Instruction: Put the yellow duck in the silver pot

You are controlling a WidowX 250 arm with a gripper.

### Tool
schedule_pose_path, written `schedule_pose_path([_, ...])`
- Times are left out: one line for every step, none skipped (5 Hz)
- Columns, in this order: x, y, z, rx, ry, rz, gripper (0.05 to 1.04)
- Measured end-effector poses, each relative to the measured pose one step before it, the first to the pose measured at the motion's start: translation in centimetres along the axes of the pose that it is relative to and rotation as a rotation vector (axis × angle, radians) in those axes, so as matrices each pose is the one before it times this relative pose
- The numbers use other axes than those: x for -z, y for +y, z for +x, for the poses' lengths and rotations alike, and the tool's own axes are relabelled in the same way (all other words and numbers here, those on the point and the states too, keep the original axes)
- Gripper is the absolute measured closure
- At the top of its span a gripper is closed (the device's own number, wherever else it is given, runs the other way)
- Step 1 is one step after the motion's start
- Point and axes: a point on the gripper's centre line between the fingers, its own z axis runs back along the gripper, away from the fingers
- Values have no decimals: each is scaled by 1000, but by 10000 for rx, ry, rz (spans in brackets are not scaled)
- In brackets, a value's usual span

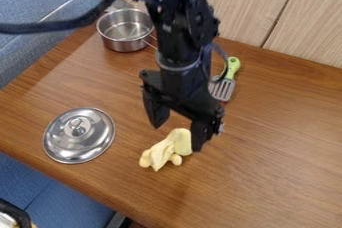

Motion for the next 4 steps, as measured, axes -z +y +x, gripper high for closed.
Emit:
schedule_pose_path([2006,387,-744,73,685,303,83])
schedule_pose_path([1491,-42,-395,-24,490,21,139])
schedule_pose_path([1167,320,-43,-47,265,225,428])
schedule_pose_path([59,-140,126,-29,-179,-88,717])
